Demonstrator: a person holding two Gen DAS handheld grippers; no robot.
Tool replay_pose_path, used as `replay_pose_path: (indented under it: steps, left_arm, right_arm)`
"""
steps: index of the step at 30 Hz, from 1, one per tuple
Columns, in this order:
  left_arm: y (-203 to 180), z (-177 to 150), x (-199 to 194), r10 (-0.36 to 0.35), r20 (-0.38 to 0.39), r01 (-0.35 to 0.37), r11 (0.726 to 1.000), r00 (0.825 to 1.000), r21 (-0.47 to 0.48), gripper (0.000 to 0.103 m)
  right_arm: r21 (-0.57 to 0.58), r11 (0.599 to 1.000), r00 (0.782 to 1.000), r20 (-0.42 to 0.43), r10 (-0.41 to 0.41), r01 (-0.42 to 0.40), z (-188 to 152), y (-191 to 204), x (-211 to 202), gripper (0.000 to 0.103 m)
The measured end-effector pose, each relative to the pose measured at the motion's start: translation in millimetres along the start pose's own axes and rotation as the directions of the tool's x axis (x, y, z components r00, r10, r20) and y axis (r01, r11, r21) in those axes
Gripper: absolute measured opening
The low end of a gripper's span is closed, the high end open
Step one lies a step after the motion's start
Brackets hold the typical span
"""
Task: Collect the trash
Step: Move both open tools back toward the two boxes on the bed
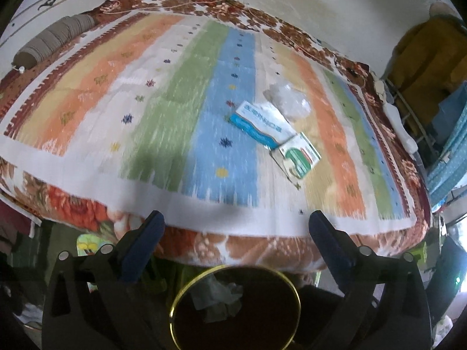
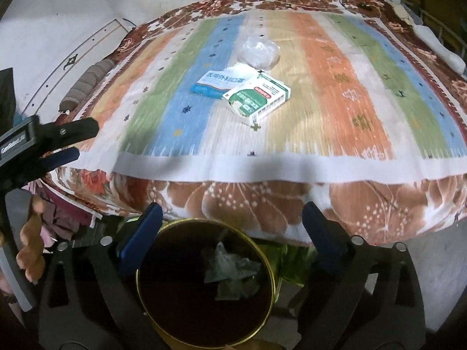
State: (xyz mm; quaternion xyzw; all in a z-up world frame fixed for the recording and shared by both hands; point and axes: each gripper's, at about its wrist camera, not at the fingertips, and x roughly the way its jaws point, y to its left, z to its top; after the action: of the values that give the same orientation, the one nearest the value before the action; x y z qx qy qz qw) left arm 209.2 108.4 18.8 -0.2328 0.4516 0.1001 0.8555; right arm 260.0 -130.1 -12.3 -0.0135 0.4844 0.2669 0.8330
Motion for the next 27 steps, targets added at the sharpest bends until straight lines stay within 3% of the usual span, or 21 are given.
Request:
replay_pose_path:
  steps: [3,9,15,23,27]
  left_arm:
    - [3,14,9,0.016,0.02,-0.016,1.0,1.0,-0.004,0.097]
    - [15,41,31,-0.033,0.054,0.036,0.997,0.998,-0.068,0.097]
    - [9,58,50,-0.044,0.069,0.044,0.999,0.997,0.007,0.097]
    - [26,75,83,-0.091,0.026,0.092,0.995,0.995,-0.049,0.097]
    - [28,84,89,-0.095,0.044,0.096,0.995,0.995,-0.033,0.097]
  right_arm:
    - [-0.015,1.0,1.0,0.007,-0.018,0.018,10,2,3,0.094]
    - [-0.01,0.999,0.999,0.008,-0.04,0.04,28,-1,14,0.094]
    - [0.025,0.999,1.0,-0.008,-0.029,0.03,48,-5,29,0.094]
    - [0.071,0.997,0.999,-0.016,-0.038,0.039,75,-11,54,0.094]
    - [0.086,0.995,0.998,-0.017,-0.052,0.054,91,-13,68,0.094]
